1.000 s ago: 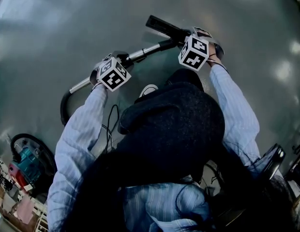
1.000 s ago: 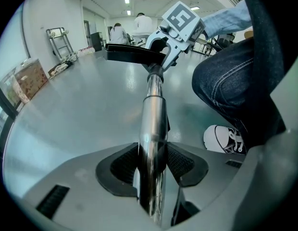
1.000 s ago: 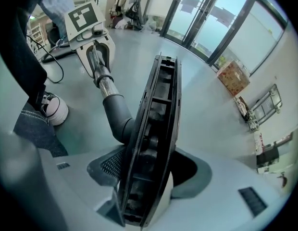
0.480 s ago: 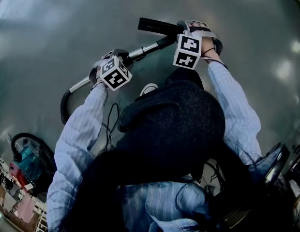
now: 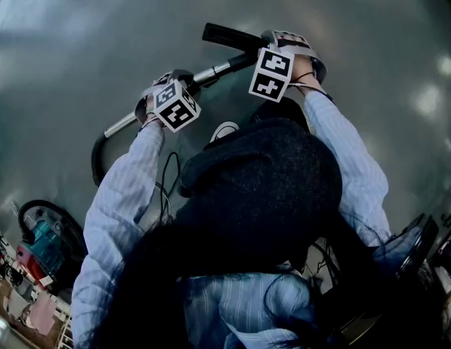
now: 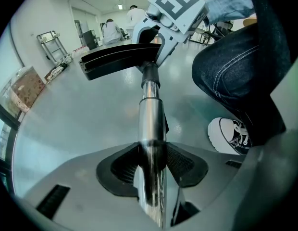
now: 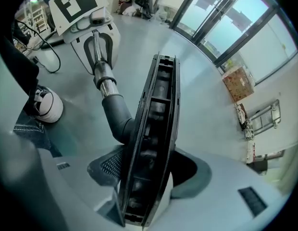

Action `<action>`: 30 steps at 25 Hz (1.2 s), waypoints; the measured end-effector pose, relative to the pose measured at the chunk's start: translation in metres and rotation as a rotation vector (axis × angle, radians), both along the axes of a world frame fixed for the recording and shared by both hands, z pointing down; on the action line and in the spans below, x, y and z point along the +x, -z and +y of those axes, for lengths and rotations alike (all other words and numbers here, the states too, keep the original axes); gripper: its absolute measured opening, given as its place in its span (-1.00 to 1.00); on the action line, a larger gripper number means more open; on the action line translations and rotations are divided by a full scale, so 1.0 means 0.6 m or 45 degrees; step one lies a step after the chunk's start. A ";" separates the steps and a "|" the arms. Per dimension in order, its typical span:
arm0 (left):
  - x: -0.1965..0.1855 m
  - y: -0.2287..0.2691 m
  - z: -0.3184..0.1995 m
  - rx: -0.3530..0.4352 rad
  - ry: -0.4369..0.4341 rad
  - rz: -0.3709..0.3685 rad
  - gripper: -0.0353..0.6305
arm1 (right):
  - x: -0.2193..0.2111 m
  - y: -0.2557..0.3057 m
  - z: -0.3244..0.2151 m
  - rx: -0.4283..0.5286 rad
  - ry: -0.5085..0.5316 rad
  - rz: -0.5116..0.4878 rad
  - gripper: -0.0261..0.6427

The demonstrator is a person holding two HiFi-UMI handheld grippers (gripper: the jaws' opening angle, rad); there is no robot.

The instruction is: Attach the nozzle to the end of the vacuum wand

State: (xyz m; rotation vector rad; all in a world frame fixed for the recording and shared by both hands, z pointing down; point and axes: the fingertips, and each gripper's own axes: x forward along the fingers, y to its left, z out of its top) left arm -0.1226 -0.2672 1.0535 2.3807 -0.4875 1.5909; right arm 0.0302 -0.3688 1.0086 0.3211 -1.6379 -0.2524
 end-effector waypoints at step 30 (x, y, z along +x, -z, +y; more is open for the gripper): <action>0.010 0.089 -0.017 0.056 0.481 0.455 -0.42 | 0.119 0.035 0.046 -0.140 -0.951 -0.731 -0.14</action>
